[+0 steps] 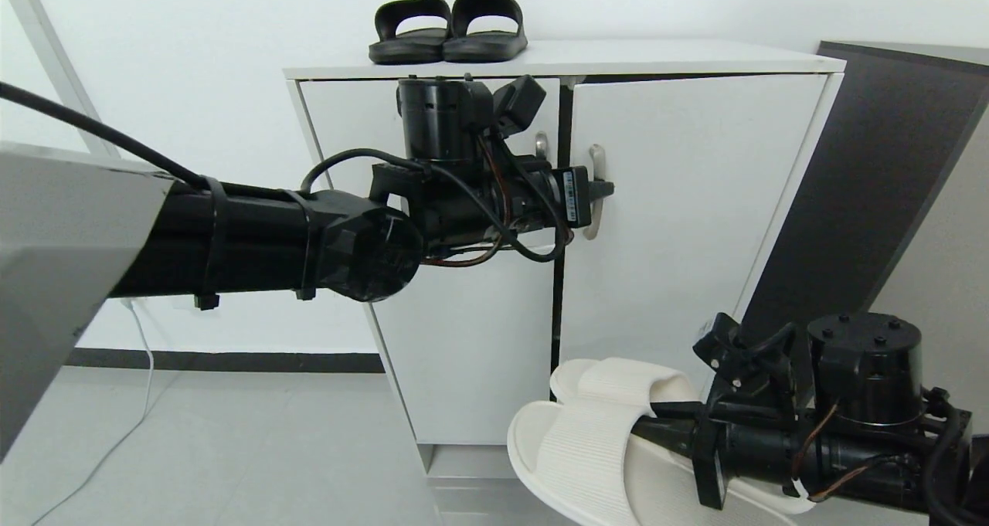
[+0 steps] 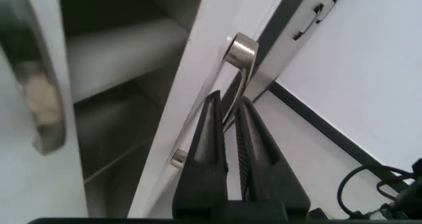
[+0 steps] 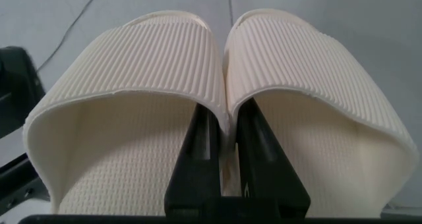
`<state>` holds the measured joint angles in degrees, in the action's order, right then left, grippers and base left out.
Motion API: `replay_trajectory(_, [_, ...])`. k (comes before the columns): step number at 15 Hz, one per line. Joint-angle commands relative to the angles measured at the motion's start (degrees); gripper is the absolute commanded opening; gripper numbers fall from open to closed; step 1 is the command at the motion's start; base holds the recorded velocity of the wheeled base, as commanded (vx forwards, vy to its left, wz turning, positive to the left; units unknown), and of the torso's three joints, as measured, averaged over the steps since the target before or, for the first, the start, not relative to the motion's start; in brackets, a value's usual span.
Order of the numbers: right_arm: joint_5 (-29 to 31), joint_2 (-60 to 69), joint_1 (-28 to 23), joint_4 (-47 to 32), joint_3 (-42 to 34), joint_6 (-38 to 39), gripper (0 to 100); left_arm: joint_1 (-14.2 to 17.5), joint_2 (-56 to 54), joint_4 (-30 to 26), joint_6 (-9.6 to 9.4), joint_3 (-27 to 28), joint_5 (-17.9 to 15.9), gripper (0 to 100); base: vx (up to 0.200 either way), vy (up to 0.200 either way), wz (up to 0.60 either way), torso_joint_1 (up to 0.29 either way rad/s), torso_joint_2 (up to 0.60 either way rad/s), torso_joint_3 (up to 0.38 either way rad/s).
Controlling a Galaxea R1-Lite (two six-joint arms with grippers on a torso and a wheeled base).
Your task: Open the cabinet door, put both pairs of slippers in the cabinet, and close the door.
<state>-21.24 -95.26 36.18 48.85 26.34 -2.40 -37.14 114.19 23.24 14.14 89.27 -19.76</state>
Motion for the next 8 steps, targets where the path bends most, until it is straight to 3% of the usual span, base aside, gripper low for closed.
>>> replay_trajectory(1, [-0.8, 1.7, 0.2, 0.0, -0.9, -0.6, 0, -1.1, -2.9, 0.6, -0.17, -3.0, 0.1, 0, 0.0, 0.0, 0.0, 0.0, 0.0, 0.0])
replay_trajectory(4, [-1.0, 3.0, 3.9, -0.2, -1.2, -0.6, 0, -3.0, -6.2, 3.0, -0.61, -8.1, 2.4, 0, 0.0, 0.0, 0.0, 0.0, 0.0, 0.0])
replay_trajectory(8, [-1.0, 2.6, 5.1, -0.2, -2.3, -0.7, 0, -5.2, -12.3, 5.8, -0.69, -17.2, 2.9, 0, 0.0, 0.0, 0.0, 0.0, 0.0, 0.0])
